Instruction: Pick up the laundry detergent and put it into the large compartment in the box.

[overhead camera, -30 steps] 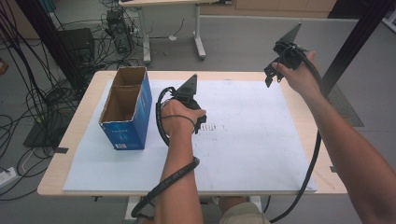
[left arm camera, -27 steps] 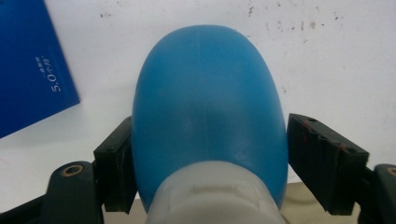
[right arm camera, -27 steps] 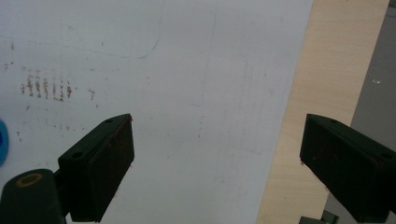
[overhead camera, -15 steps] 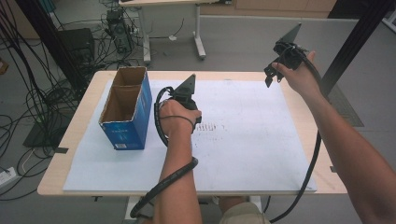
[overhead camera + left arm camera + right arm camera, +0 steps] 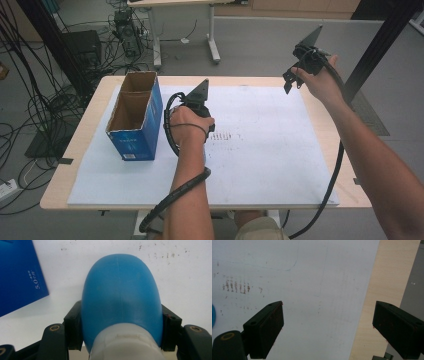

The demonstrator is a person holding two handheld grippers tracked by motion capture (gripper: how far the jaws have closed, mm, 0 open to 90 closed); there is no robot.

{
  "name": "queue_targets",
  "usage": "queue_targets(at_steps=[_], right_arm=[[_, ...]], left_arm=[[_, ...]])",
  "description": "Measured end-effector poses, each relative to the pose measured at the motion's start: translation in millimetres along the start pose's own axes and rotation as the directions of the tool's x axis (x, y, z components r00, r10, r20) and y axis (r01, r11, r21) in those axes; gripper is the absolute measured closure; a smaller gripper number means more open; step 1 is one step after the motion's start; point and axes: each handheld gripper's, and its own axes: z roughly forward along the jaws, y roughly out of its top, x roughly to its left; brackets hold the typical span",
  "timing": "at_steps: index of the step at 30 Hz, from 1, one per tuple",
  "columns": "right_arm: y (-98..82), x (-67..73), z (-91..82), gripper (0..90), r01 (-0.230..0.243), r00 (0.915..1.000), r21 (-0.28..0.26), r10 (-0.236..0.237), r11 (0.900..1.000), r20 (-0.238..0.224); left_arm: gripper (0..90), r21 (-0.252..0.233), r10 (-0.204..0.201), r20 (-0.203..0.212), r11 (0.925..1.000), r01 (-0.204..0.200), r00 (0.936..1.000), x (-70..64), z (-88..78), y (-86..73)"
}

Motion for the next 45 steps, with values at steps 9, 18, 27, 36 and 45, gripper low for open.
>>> queue_targets(at_steps=[9,18,27,36,45], right_arm=[[0.1,0.4,0.2,10.2,-0.001,1.0000,0.001,0.001,1.000,0.001],[-0.3,-0.1,0.1,10.2,0.000,1.0000,0.000,0.000,1.000,0.003],[-0.8,-1.7,0.8,10.2,-0.004,1.0000,0.002,0.004,1.000,0.001],[-0.6,-2.4,1.4,10.2,-0.005,1.0000,0.003,0.005,1.000,0.001],[-0.9,-1.5,1.5,10.2,-0.004,1.0000,0.003,0.004,1.000,0.003]], left_arm=[[37.4,0.002,0.014,-0.002,0.9999,-0.014,0.9999,0.2,-0.2,0.7],[37.5,0.004,0.014,-0.007,0.9999,-0.014,0.9999,-1.4,-0.1,1.5],[37.7,0.004,0.014,-0.006,0.9999,-0.014,0.9999,-0.7,-0.3,1.3],[37.7,0.007,0.016,-0.006,0.9999,-0.016,0.9999,-0.6,-0.3,1.9],[37.8,0.007,0.013,-0.005,0.9999,-0.013,0.9999,-0.6,-0.2,1.3]])
